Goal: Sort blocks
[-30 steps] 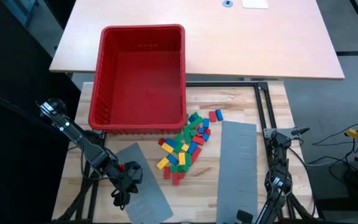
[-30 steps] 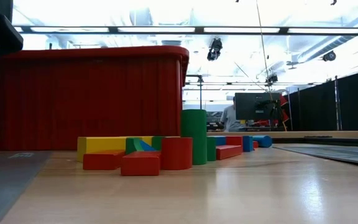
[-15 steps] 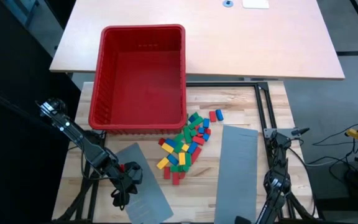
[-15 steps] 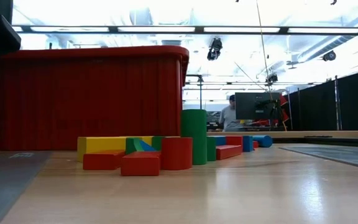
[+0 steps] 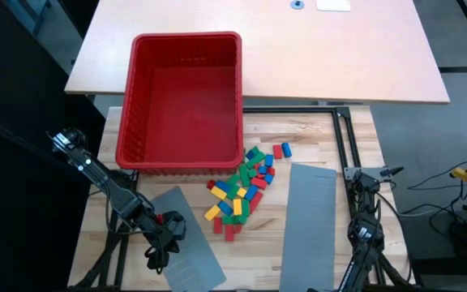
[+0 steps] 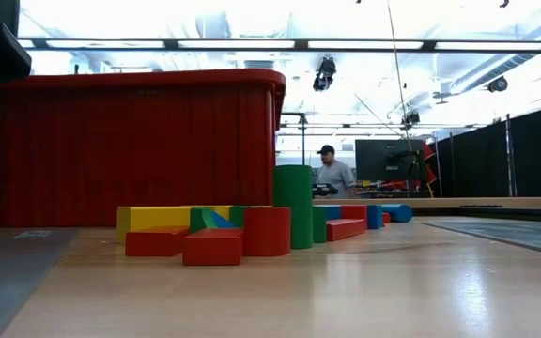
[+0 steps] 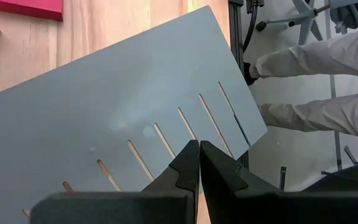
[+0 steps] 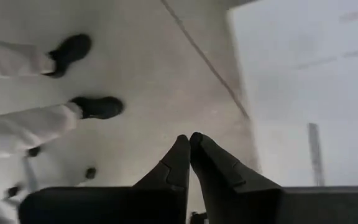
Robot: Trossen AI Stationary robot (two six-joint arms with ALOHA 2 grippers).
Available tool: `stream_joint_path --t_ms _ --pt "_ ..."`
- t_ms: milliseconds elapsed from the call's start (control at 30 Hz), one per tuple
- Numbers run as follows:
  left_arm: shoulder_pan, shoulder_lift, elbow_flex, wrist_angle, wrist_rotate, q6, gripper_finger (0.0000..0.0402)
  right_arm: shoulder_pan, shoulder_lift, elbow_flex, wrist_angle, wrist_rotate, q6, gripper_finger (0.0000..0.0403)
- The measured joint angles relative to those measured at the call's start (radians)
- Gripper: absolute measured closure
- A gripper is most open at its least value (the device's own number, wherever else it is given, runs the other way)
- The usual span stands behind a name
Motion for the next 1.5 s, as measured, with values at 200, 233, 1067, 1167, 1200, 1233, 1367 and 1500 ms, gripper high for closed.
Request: stream_joint_path --t_ms 200,233,1067,1167,1200,1233,1367,1500 --pt "0.0 0.0 0.0 0.015 0.0 -0.006 0.0402 -0.023 0.0 -0.003 -0.013 0.005 -0.004 0.0283" --pt "0.0 0.0 0.0 0.018 0.0 -0.005 0.0402 -0.026 0.002 -0.004 -0.023 0.006 -0.006 0.0266" --pt "0.0 0.0 0.0 0.018 0.022 0.022 0.0402 -0.084 0.083 -0.004 -0.165 0.004 -0.244 0.0187" --pt "0.0 0.0 0.0 0.018 0.022 0.023 0.0402 -0.084 0.085 -0.004 -0.155 -0.001 -0.245 0.0182" --pt "0.0 0.0 0.0 0.018 0.022 0.023 0.0402 -0.084 0.088 -0.004 -0.154 -0.002 -0.247 0.0181" --pt "0.0 0.0 0.0 0.018 0.022 0.023 0.0402 -0.084 0.092 -0.004 -0.153 -0.005 -0.251 0.0181" --pt "0.0 0.0 0.0 0.017 0.021 0.023 0.0402 -0.086 0.108 -0.002 -0.15 -0.019 -0.268 0.018" --pt "0.0 0.0 0.0 0.017 0.021 0.022 0.0402 -0.087 0.125 -0.002 -0.157 -0.024 -0.276 0.0177"
